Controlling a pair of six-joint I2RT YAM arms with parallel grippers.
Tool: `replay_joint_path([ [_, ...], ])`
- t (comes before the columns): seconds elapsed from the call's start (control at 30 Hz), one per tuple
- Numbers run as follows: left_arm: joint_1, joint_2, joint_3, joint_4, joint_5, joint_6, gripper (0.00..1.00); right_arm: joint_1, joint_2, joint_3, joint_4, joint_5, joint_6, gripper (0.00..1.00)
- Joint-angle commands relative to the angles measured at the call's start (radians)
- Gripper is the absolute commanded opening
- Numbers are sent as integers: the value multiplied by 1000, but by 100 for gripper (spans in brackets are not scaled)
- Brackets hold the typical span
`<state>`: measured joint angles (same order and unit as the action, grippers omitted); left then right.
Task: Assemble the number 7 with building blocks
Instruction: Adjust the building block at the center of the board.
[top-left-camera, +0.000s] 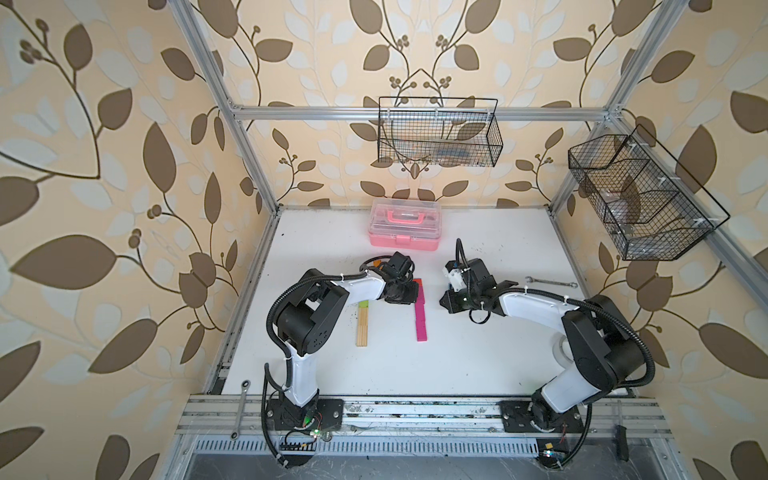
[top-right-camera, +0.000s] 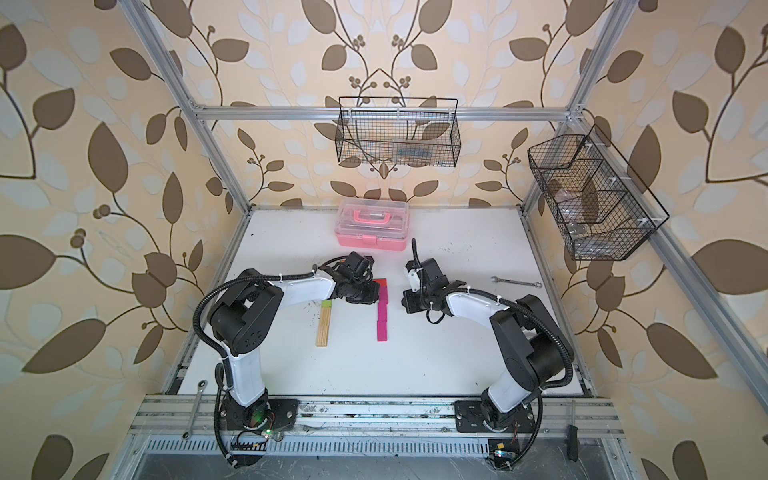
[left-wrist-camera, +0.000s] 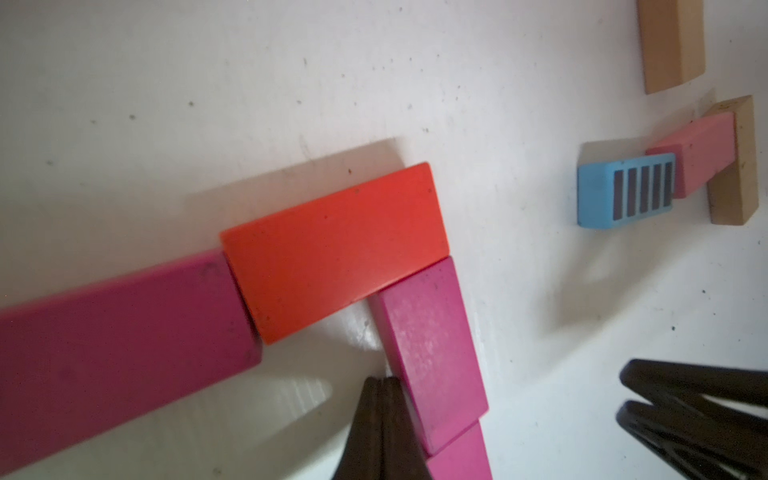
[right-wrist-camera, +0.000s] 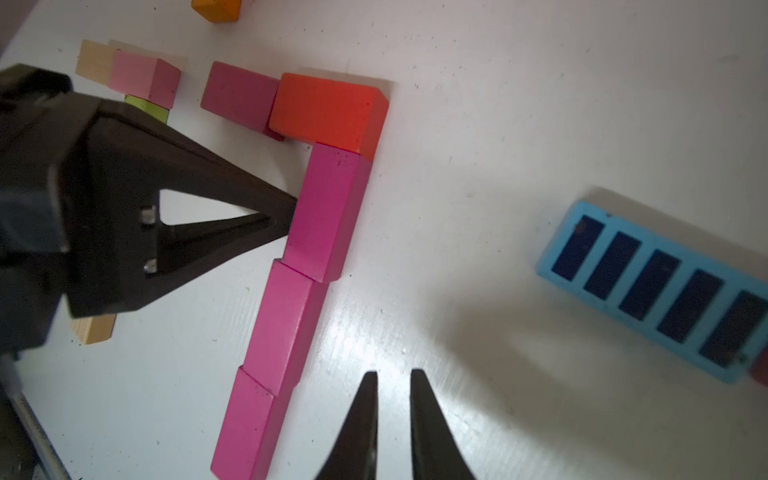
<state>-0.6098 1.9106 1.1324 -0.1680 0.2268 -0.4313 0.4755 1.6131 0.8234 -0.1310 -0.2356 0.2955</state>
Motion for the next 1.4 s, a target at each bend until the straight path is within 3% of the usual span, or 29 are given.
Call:
replay_joint_path([
  [0.0,-7,-10,13,-26,-35,-6,0,-3,-10,-22,16,-3,7,17],
  [0.37,-4,-89,-48,-80,-68,-6,0,11,5,-21,27,-11,7,17],
  [0.73,-30,-113,-88,-124,32,24,0,17,-7,-33,29,-3,11,17],
  [1.37,-57,-79,-73,-100,69,15,0,22,-6,-49,47,-9,18,17],
])
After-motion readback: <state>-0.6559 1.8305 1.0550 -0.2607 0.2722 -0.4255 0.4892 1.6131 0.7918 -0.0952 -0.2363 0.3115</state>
